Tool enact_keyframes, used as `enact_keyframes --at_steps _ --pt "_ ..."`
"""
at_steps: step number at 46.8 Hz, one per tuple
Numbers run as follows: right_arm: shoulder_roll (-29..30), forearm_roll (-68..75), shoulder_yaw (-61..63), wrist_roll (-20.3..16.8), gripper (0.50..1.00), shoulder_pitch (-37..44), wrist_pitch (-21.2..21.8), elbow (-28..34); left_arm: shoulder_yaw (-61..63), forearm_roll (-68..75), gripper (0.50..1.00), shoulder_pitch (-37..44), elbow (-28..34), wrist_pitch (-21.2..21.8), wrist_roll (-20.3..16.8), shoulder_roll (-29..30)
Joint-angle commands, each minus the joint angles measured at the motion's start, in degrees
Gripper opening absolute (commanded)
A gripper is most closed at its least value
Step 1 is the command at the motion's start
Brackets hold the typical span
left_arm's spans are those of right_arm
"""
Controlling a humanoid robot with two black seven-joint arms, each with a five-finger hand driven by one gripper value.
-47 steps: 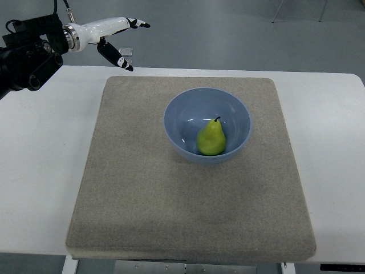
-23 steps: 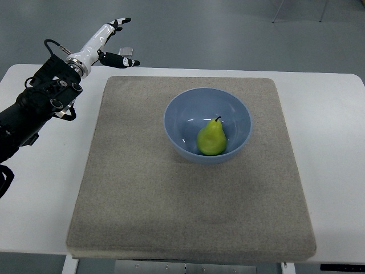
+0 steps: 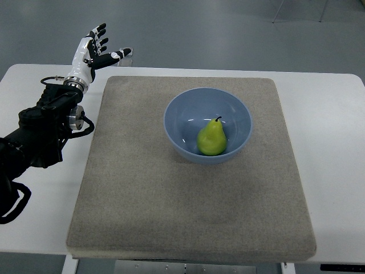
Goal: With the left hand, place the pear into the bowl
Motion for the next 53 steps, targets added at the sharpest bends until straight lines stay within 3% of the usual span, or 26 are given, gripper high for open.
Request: enact_keyframes --at_steps 1,7,16,53 --pt "0.0 0.0 0.0 0.0 0.924 0.0 0.0 0.0 -3.5 0.1 0.945 0.2 0.0 -2.5 -0.5 -0.6" --pt "0.0 0.0 0.0 0.0 0.926 0.0 0.0 0.0 -4.5 0.0 0.945 0.3 0.0 -3.4 -0.5 -1.3" --pt "0.0 0.0 0.1 0.0 0.924 0.0 0.0 0.1 -4.3 0.2 0.992 0.4 0.1 -3.4 -0.4 -1.4" --pt "0.0 0.0 0.3 0.0 0.924 0.1 -0.1 0.0 -4.2 0.0 0.992 0.7 0.1 -2.8 -0.3 -2.4"
